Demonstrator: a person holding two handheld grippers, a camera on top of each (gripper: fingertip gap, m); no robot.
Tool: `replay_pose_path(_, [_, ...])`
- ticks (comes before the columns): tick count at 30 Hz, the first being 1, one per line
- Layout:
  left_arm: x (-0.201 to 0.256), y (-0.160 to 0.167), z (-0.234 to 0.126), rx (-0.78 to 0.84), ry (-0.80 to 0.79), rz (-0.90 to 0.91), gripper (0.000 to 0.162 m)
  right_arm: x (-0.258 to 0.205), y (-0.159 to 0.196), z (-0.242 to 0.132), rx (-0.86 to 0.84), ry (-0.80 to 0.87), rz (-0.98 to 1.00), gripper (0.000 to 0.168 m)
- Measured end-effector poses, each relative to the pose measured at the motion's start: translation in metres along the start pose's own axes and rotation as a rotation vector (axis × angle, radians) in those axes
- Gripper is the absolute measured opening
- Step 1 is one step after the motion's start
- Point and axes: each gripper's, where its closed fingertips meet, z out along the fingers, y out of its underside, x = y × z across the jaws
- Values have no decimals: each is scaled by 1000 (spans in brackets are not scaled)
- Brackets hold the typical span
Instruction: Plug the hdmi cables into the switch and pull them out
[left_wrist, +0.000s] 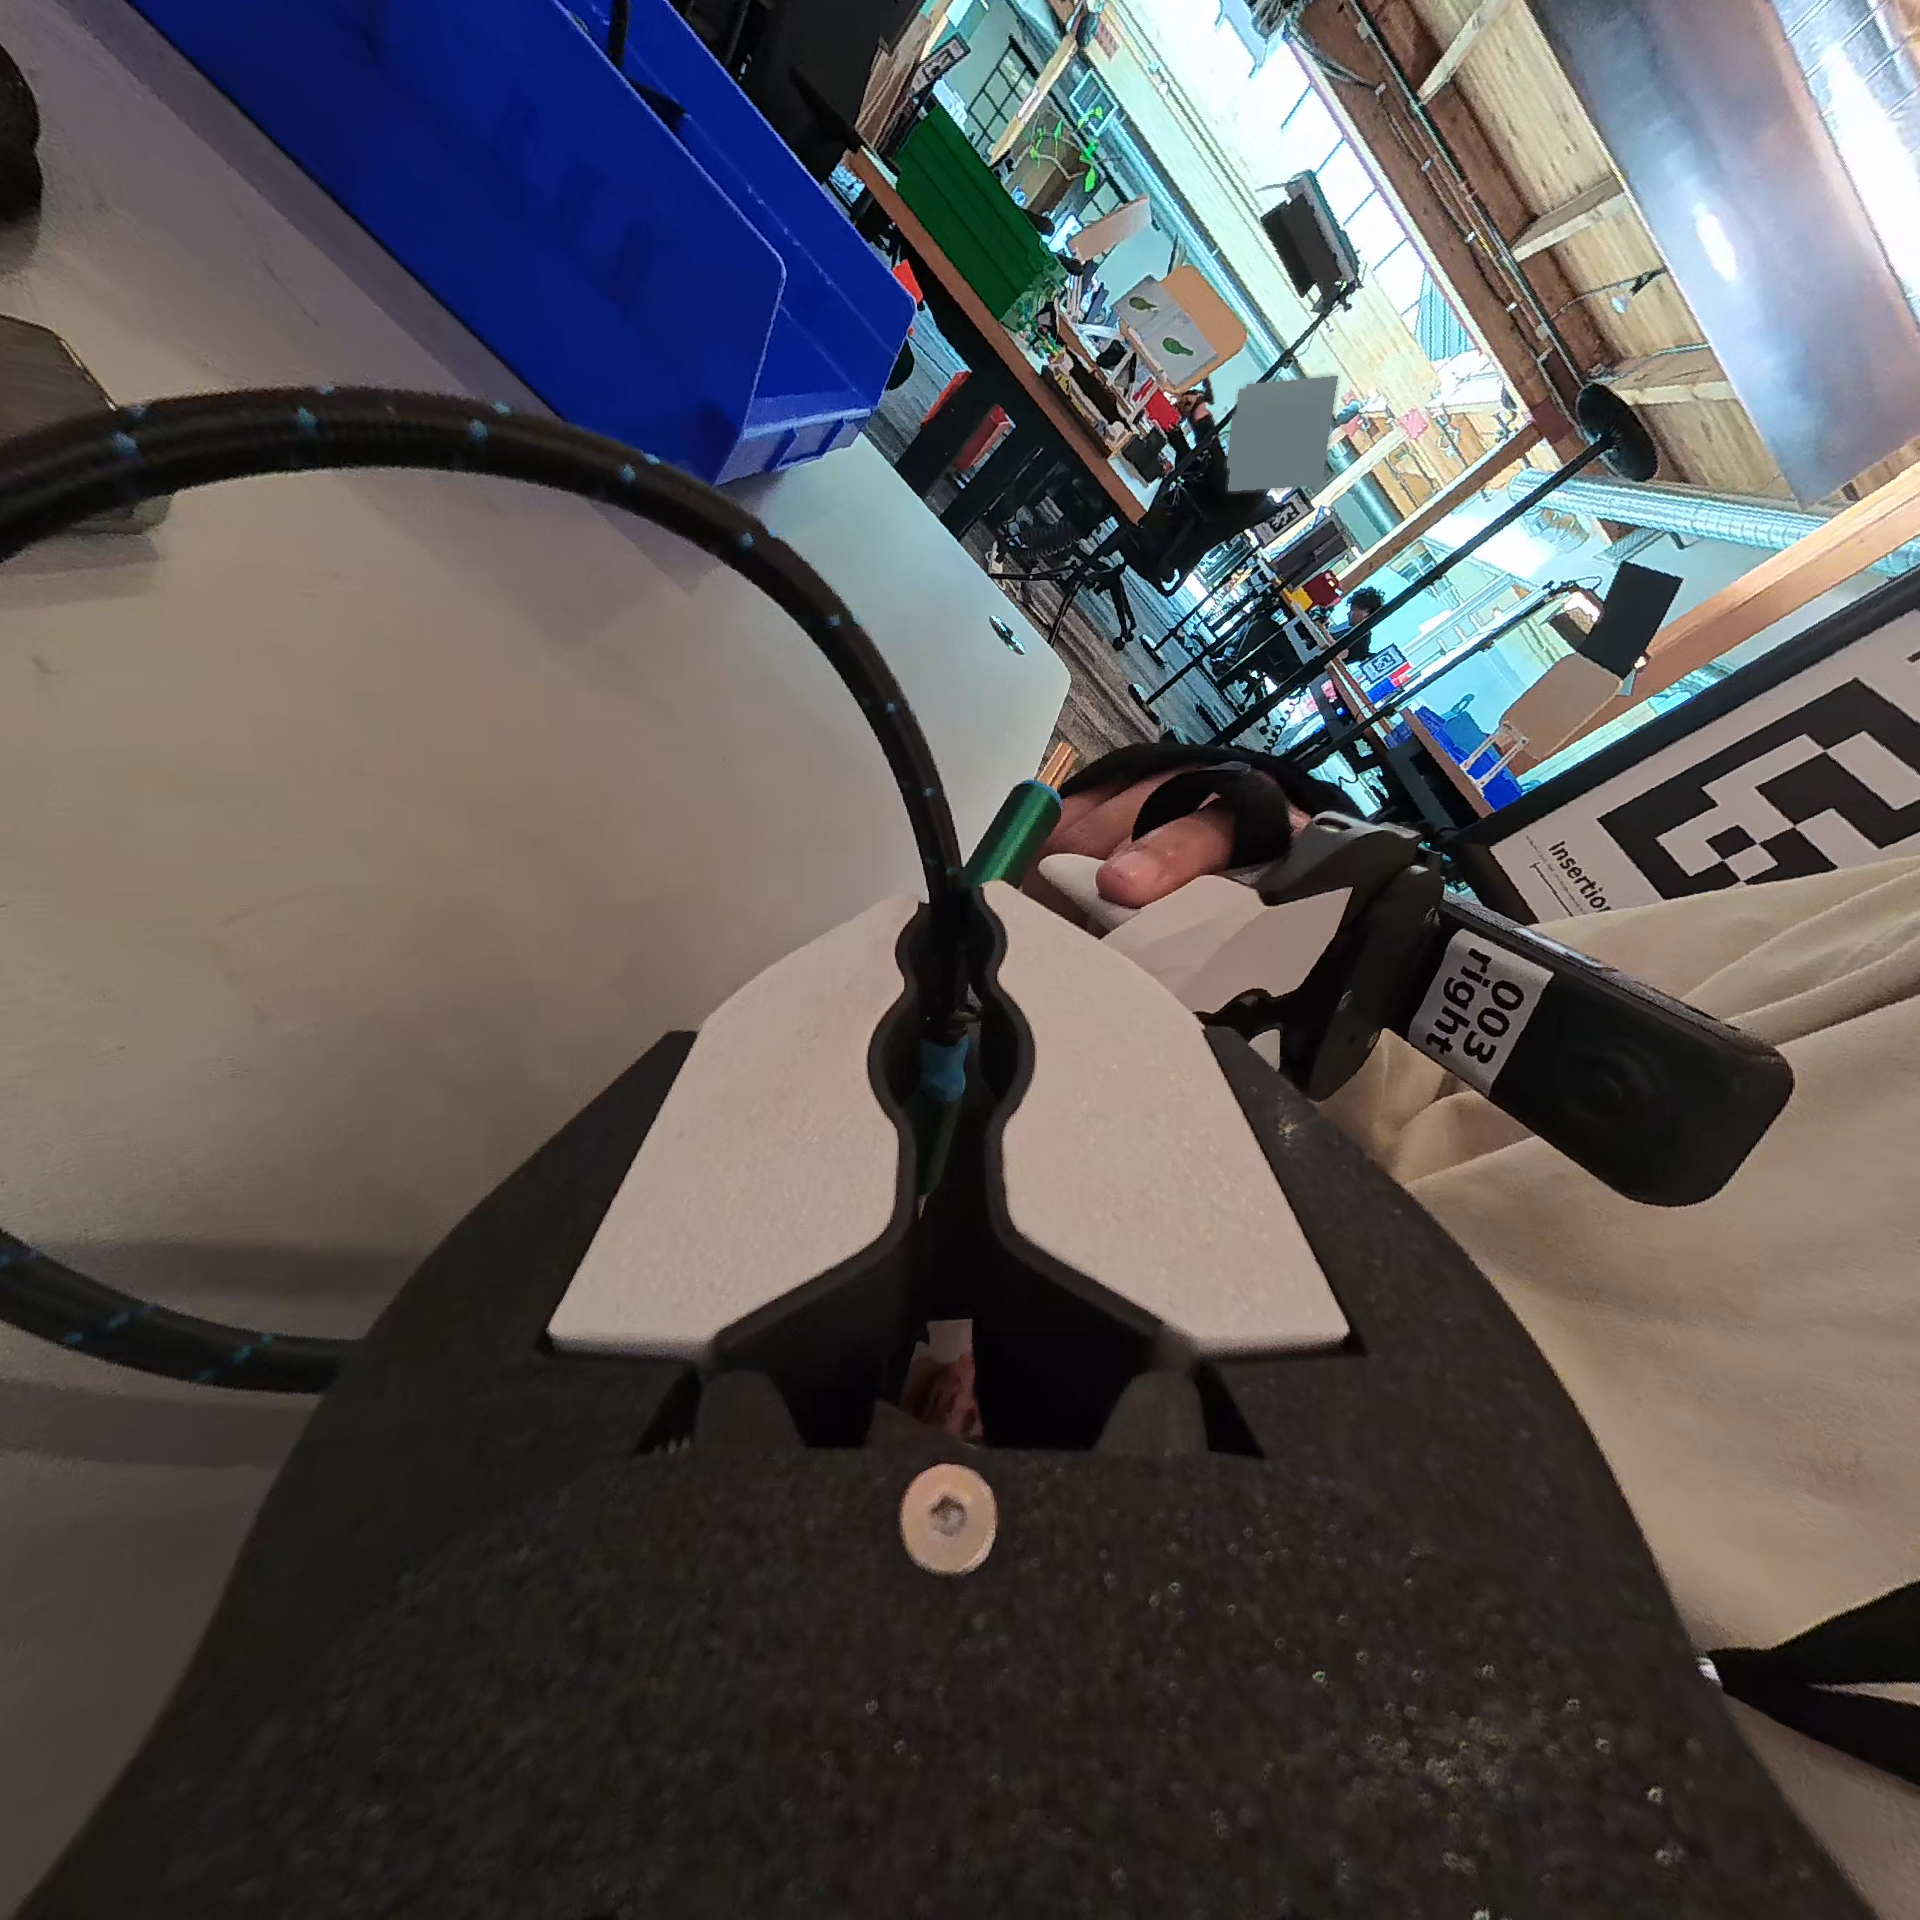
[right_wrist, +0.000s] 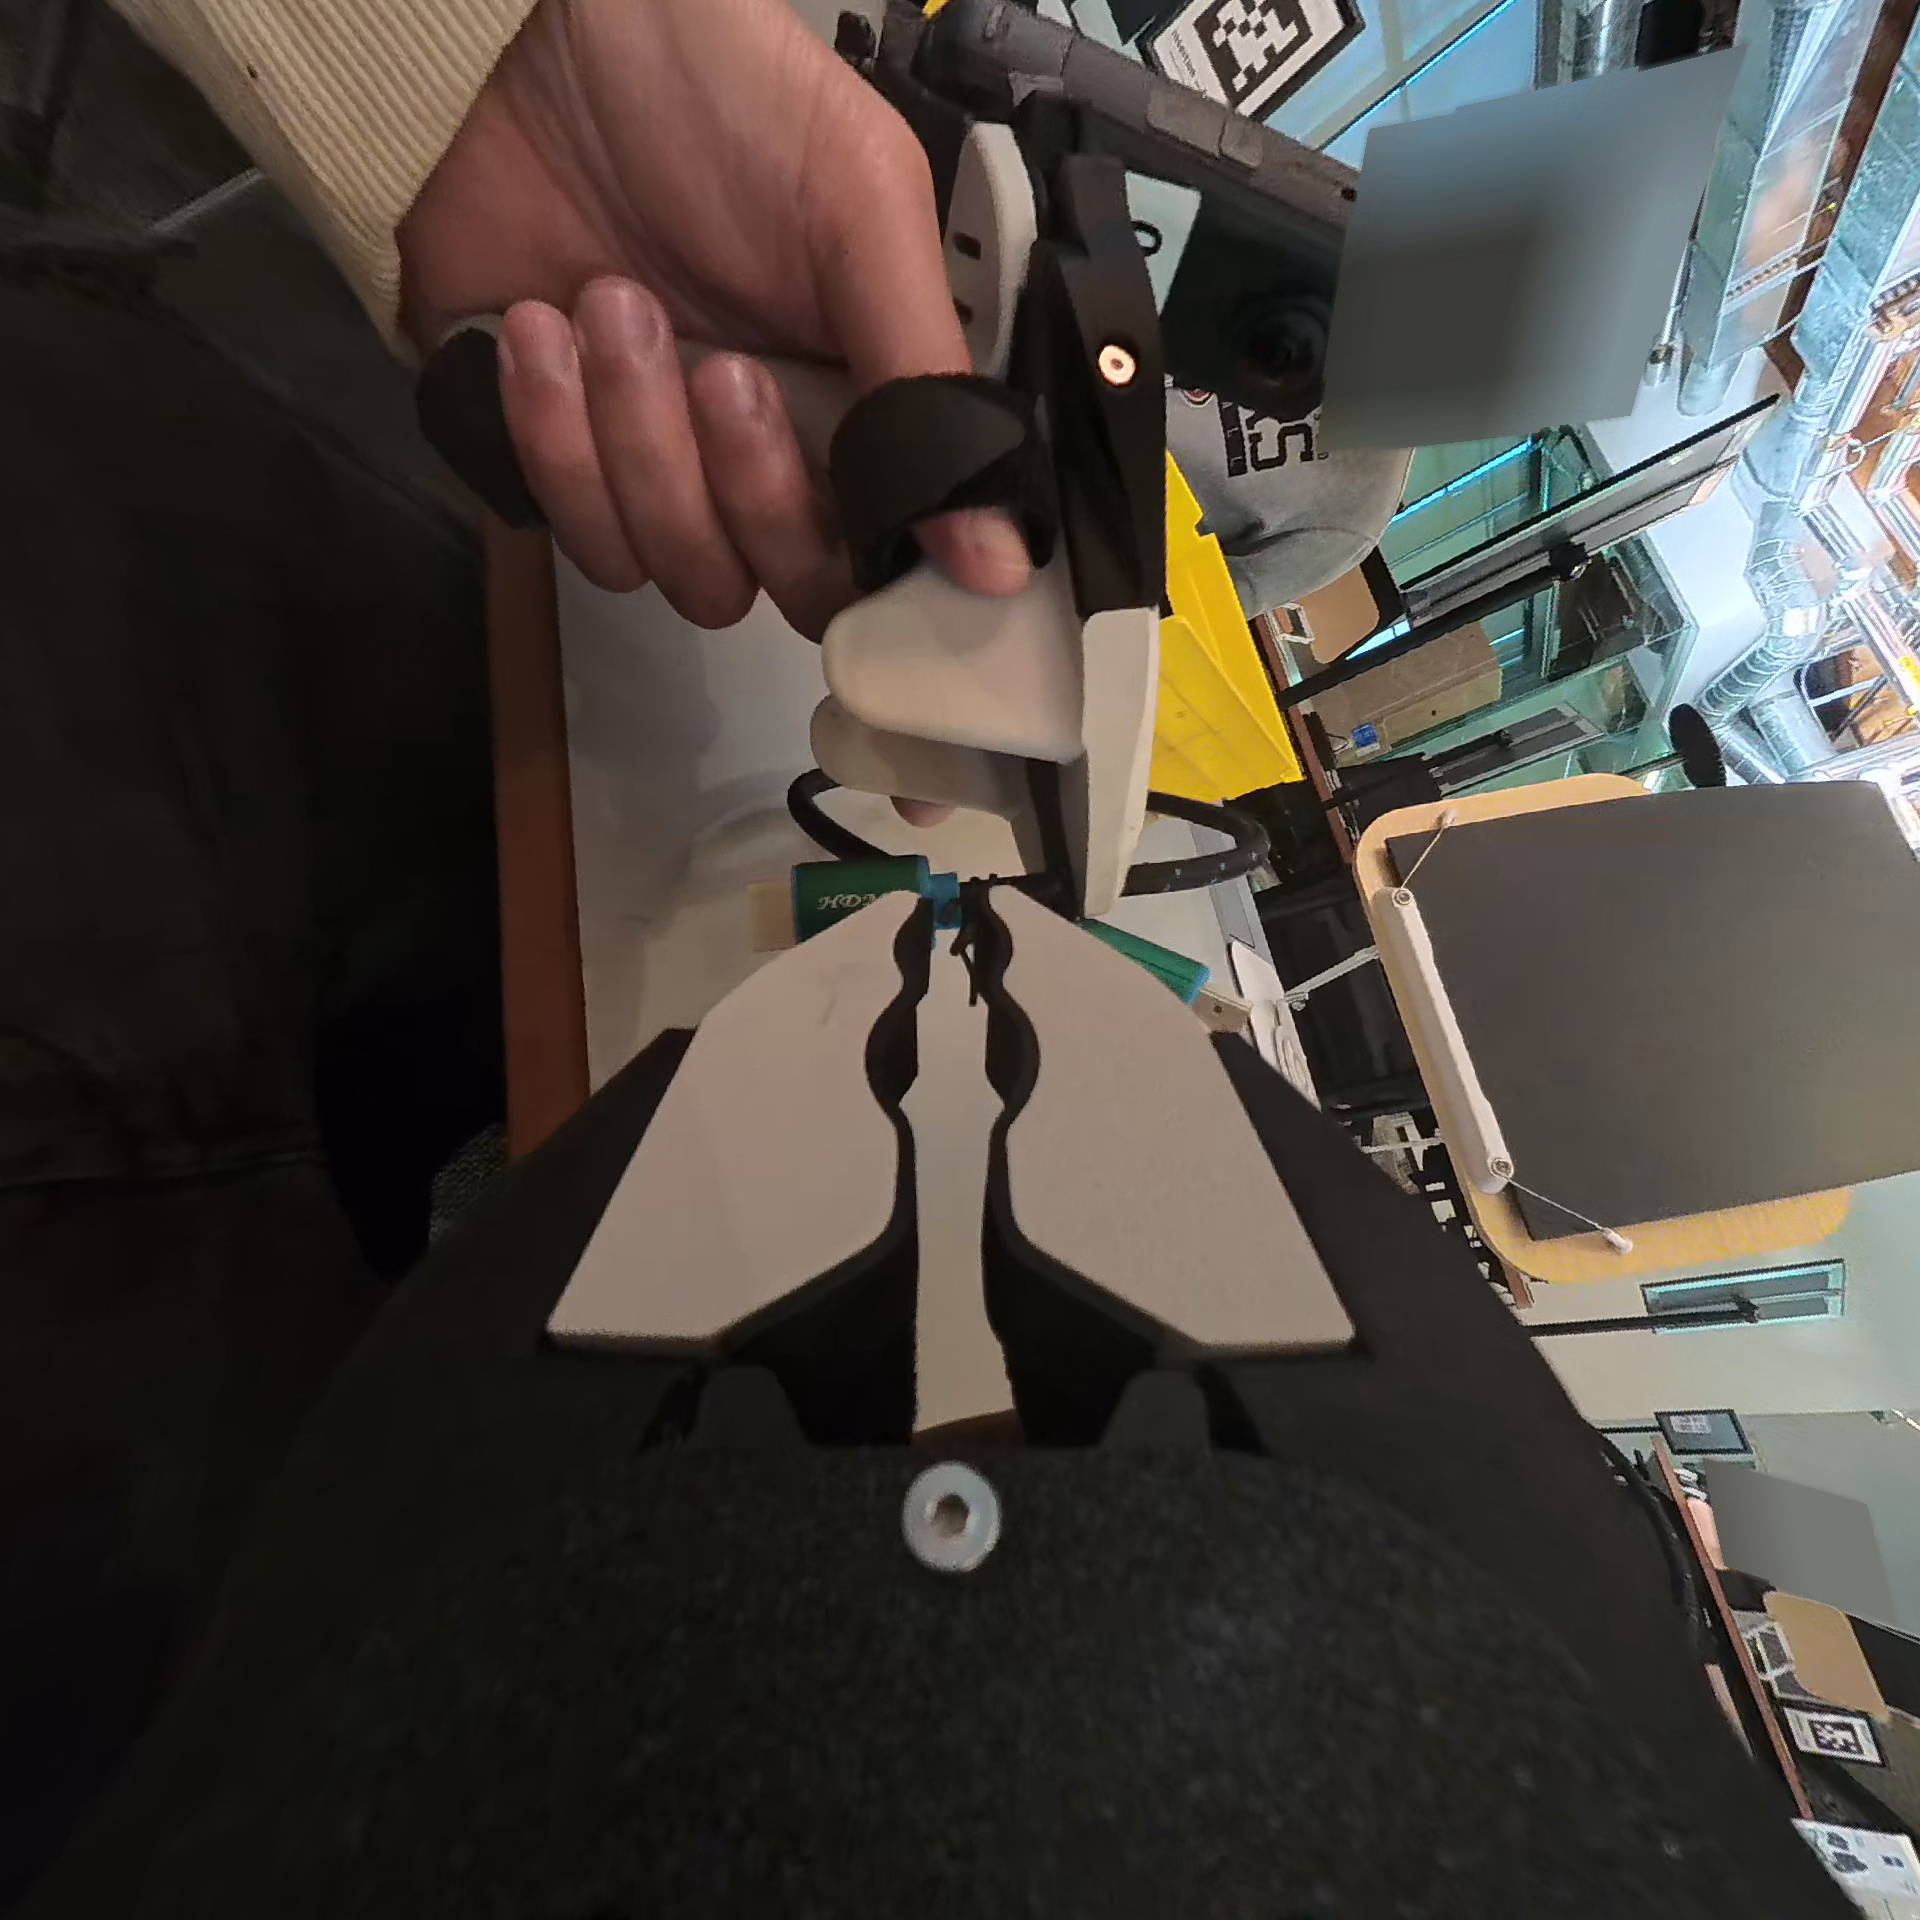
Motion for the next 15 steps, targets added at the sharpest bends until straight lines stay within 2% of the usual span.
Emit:
replay_pose_path(6, [0, 1, 1, -7, -3, 11, 5, 7, -4, -1, 19, -7, 105, 1])
replay_pose_path(15, [-4, 4, 3, -32, -98, 129, 6, 15, -2, -2, 111, -197, 710, 0])
